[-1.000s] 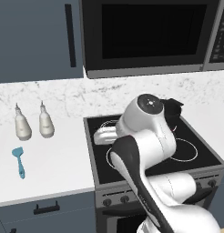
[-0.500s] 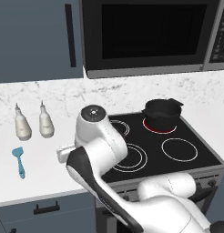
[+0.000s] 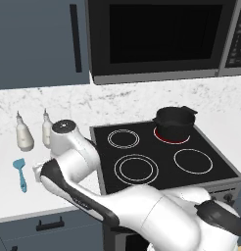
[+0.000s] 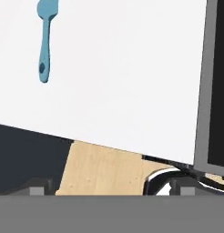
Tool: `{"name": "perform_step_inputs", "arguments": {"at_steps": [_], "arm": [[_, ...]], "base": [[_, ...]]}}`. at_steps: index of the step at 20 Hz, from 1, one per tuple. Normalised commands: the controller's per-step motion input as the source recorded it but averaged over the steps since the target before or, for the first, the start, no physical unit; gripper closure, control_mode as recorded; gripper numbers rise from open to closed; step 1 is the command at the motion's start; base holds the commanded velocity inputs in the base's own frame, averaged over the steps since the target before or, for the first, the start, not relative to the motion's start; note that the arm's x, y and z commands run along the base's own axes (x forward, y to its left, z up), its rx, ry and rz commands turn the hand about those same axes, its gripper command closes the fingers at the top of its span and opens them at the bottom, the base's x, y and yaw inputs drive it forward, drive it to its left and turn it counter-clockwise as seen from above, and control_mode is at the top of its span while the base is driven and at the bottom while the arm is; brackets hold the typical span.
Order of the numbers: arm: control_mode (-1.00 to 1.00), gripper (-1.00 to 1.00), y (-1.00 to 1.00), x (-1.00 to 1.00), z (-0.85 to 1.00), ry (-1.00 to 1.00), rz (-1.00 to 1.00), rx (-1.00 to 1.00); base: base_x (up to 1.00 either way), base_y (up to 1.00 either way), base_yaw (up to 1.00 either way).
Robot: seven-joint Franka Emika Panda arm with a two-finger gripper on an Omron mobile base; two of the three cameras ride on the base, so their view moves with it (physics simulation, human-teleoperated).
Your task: Put the bell pepper and potato in the pot. Retrieve the spatula and lightly stir the vegetables in the pot.
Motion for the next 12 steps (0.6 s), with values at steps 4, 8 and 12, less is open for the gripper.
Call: {"name": "perform_step_inputs", "arguments": {"at_steps": [4, 8, 12], "arm": [[-1.0, -1.0, 0.79, 0.44, -0.3, 0.1, 0.0, 0.0], [-1.0, -1.0, 0.73, 0.34, -0.35, 0.08, -0.01, -0.05], [-1.0, -1.0, 0.55, 0.26, -0.43, 0.06, -0.02, -0.06]], "base": [[0.0, 0.0, 0.0], [0.0, 0.0, 0.0], [0.0, 0.0, 0.0]]}}
